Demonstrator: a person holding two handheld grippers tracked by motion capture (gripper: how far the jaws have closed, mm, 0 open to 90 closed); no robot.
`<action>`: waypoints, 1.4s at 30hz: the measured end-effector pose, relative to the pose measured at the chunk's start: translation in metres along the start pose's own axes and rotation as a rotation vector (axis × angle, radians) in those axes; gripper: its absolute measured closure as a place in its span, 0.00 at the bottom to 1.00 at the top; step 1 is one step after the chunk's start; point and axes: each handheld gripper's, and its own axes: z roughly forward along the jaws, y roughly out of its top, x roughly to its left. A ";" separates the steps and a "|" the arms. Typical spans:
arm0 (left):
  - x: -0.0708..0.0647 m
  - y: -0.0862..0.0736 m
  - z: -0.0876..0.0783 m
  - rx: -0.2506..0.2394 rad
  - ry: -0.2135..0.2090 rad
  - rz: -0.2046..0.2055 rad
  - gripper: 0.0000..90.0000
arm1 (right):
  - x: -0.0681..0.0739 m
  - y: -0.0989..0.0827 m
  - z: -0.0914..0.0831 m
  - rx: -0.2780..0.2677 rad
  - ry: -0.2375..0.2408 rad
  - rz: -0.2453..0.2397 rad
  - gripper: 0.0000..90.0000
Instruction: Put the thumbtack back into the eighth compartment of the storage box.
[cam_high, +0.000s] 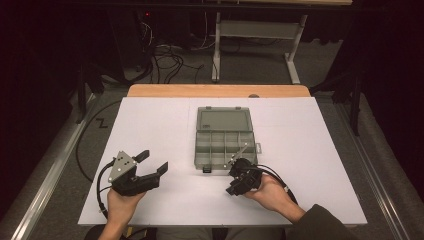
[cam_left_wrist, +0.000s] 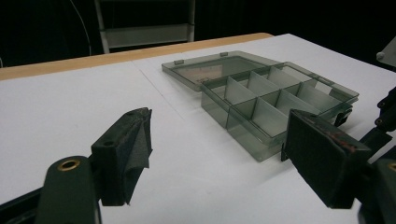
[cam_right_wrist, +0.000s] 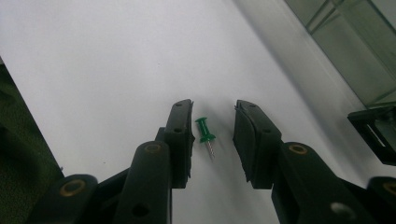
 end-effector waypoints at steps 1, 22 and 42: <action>0.000 0.000 0.000 0.000 0.000 0.001 0.26 | 0.000 0.000 0.000 0.000 -0.001 -0.003 0.78; 0.000 0.000 -0.001 -0.009 0.010 -0.003 0.26 | 0.002 0.000 0.001 0.013 -0.035 -0.033 0.92; 0.000 0.000 -0.001 -0.013 0.011 -0.003 0.26 | 0.002 -0.001 0.000 0.010 -0.044 -0.045 0.94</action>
